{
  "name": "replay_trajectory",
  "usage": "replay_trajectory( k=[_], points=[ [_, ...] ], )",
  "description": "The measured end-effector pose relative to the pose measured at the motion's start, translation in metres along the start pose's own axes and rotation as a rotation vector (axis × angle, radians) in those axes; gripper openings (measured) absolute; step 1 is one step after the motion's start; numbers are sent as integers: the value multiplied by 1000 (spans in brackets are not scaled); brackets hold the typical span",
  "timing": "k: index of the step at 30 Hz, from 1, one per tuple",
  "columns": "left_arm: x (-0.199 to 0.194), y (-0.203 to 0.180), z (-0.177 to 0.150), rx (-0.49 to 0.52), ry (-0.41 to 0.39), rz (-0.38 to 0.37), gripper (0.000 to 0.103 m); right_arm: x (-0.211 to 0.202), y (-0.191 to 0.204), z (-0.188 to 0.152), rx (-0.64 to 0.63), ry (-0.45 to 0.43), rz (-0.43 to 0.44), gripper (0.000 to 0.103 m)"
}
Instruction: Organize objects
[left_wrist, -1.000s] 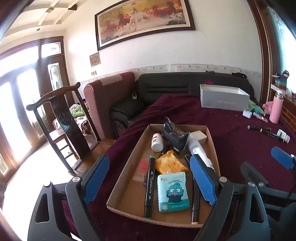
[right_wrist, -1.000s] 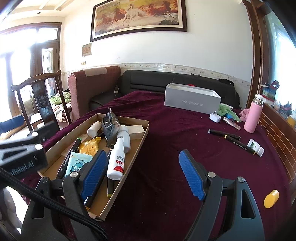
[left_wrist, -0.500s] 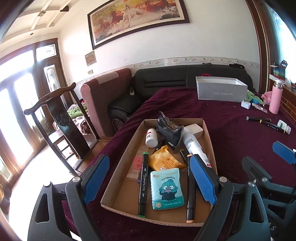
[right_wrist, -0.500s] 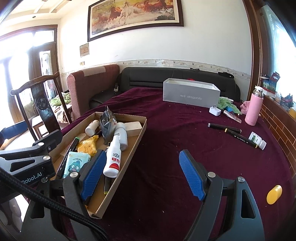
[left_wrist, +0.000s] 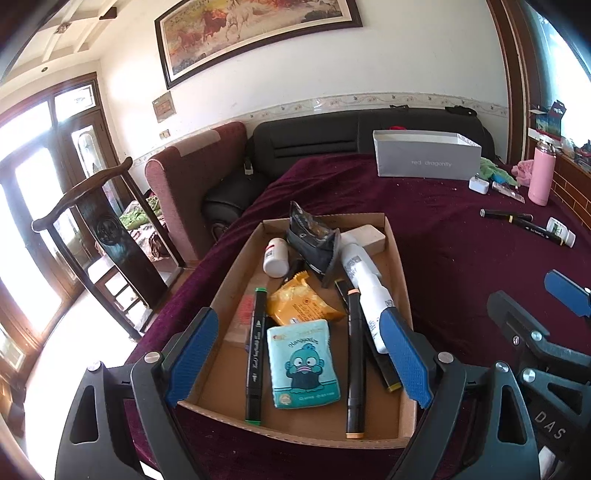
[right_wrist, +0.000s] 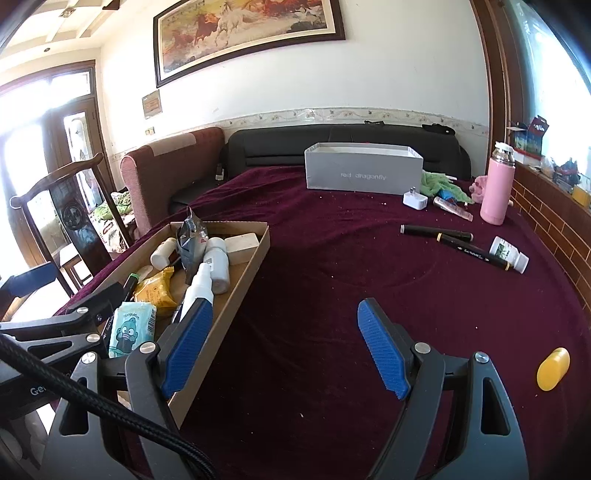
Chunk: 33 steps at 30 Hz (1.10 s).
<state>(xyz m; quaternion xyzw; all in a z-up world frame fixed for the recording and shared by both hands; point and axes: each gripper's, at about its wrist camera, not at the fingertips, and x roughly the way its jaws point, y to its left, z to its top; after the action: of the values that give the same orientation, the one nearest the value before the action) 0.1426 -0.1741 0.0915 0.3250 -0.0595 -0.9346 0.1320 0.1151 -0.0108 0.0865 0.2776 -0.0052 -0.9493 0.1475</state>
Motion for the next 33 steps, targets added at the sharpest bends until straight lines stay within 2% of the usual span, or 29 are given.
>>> replay_trajectory(
  k=[6,25,30,33],
  points=[
    [10,-12,-2,14,35,-27,85,7,-16,-1,51,12,3,82],
    [-1,-30,-4,54,19,-45,85,3,-40,-3,111,1,8,81],
    [-6,-37,3,88,-6,-36,85,-4,-49,-1,125,-22,-17,81],
    [-15,-40,17,88,-61,-33,85,-17,-57,5,118,-59,-62,81]
  ],
)
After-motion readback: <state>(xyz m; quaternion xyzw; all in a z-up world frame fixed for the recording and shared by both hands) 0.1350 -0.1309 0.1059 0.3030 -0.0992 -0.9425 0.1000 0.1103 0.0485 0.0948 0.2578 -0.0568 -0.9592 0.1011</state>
